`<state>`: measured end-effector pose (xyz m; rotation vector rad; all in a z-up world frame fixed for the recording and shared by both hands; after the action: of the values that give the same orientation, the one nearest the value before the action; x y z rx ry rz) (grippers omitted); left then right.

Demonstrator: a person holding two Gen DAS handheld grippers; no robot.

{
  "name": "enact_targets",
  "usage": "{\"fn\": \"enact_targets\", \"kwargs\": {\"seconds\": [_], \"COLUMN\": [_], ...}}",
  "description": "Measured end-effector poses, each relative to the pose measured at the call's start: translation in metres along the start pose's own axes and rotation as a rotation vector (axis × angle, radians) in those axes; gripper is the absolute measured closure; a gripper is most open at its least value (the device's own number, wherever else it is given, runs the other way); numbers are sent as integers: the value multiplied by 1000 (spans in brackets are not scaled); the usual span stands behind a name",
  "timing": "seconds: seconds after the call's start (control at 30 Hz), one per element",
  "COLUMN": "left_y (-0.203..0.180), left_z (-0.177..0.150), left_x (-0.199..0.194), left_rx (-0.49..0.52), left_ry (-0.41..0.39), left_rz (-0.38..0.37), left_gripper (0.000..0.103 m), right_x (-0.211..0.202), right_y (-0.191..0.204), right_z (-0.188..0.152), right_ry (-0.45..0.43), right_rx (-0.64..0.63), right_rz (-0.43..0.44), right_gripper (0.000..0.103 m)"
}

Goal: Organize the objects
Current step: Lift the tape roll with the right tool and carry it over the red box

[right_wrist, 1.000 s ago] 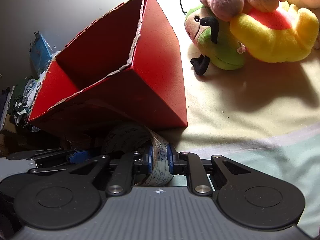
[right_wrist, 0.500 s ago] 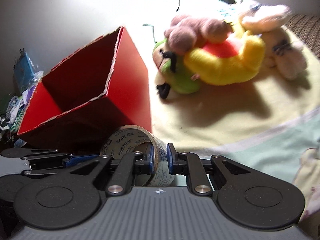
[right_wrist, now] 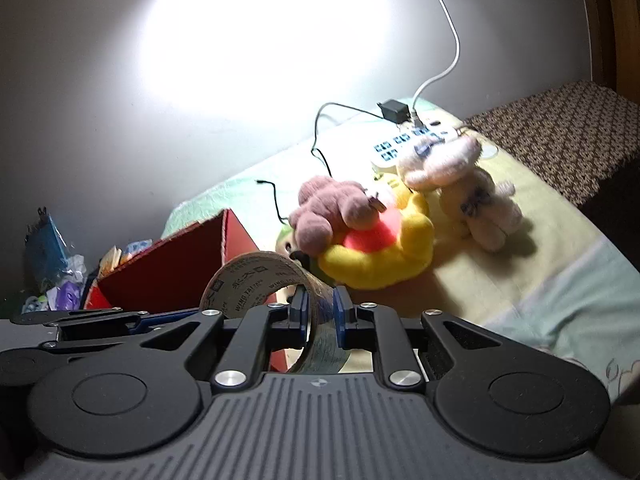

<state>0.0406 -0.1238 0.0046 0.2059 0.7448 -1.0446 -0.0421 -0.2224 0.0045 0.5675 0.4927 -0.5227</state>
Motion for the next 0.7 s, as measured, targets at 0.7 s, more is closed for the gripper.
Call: {"fn": "enact_targets", "kwargs": {"seconds": [0.7], "left_y": [180], "left_z": [-9], "left_x": [2], "left_rx": [-338], "left_ry": [-1], "left_rz": [252], "left_gripper": [92], "right_x": [151], "right_y": [144], "right_z": [12], "right_ry": [209], "right_rx": [-400], "right_rz": [130], "right_gripper": [89]}}
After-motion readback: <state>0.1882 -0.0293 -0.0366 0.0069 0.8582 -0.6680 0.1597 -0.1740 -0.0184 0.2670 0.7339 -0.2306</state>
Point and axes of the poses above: each gripper's, at about its wrist camera, not at the fingertips, and x roughly the way its jaws point, y to its left, z to its top, the point moved 6 cm from there along x, roughly the way its jaws point, and after that the axes turned 1 degree about -z, right-handed, at the moved point
